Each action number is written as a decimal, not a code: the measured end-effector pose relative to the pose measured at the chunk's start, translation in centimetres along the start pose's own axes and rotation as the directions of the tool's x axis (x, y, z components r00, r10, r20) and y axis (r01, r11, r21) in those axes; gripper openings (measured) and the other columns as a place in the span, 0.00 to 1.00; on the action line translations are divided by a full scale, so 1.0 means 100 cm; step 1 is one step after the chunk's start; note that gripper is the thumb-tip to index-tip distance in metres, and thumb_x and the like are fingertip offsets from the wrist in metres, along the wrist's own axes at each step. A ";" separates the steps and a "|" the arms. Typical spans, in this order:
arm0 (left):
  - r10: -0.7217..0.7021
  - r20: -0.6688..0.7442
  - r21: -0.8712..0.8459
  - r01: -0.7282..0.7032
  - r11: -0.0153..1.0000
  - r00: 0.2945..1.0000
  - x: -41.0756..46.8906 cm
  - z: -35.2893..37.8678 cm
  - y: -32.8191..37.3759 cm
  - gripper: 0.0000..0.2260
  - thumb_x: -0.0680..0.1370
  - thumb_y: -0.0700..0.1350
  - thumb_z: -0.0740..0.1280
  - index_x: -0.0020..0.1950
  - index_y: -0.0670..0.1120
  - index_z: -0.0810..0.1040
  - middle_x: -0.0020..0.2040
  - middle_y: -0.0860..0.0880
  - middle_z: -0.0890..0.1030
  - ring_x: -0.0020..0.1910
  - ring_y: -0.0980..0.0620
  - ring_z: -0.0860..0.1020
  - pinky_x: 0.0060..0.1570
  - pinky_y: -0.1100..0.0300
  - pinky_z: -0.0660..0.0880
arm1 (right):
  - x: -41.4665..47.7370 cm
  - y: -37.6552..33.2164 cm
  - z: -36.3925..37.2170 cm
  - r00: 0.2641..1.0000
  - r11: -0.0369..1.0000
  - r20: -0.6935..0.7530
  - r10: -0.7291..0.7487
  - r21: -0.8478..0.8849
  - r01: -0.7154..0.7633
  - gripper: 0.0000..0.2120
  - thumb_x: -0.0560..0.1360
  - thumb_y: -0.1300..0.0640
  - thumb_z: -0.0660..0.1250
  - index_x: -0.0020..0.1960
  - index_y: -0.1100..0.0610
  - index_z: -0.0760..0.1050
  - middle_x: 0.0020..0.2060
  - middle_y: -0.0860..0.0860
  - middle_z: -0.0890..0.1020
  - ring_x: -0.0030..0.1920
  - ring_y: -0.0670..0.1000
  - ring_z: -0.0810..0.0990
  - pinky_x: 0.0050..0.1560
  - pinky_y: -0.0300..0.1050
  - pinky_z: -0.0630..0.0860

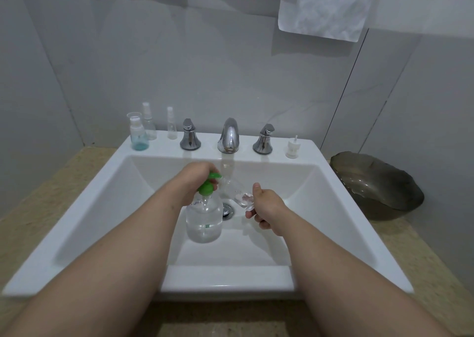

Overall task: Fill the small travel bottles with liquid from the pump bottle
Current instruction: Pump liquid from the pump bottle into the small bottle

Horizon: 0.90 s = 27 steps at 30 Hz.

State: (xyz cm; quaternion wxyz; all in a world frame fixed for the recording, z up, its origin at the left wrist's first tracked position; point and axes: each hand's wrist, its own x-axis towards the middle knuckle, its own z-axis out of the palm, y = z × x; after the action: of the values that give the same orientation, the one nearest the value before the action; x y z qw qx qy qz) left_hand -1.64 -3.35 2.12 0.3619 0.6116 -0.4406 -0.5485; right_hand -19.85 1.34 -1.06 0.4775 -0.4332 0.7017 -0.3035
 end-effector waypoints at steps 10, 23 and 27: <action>-0.002 -0.002 0.014 0.002 1.000 1.000 -0.003 0.000 0.003 0.07 0.80 0.35 0.62 0.48 0.39 0.80 0.36 0.43 0.79 0.31 0.48 0.75 0.36 0.58 0.71 | 0.001 0.001 0.001 1.000 1.000 0.001 0.003 0.002 -0.003 0.26 0.86 0.42 0.46 0.60 0.57 0.76 0.34 0.55 0.81 0.28 0.51 0.66 0.26 0.39 0.62; 0.062 0.024 0.211 -0.066 0.975 0.998 0.000 0.002 0.005 0.20 0.84 0.32 0.49 0.50 0.45 0.79 0.50 0.42 0.77 0.33 0.50 0.75 0.33 0.61 0.72 | 0.001 0.001 0.001 1.000 1.000 -0.006 0.002 -0.018 -0.002 0.26 0.86 0.42 0.46 0.60 0.59 0.74 0.34 0.55 0.81 0.28 0.51 0.66 0.26 0.40 0.62; 0.012 0.022 0.108 -0.014 0.994 1.000 -0.001 0.001 0.001 0.07 0.80 0.35 0.63 0.43 0.42 0.78 0.34 0.44 0.76 0.32 0.48 0.72 0.41 0.56 0.69 | 0.001 0.001 0.000 1.000 1.000 -0.005 0.001 -0.014 -0.001 0.25 0.86 0.42 0.46 0.60 0.58 0.74 0.34 0.55 0.81 0.29 0.50 0.66 0.27 0.39 0.62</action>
State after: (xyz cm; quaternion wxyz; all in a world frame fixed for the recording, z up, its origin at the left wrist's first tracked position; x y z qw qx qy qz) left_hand -1.81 -3.32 2.25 0.3272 0.6217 -0.4773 -0.5279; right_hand -19.86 1.26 -1.17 0.4729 -0.4355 0.7050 -0.2996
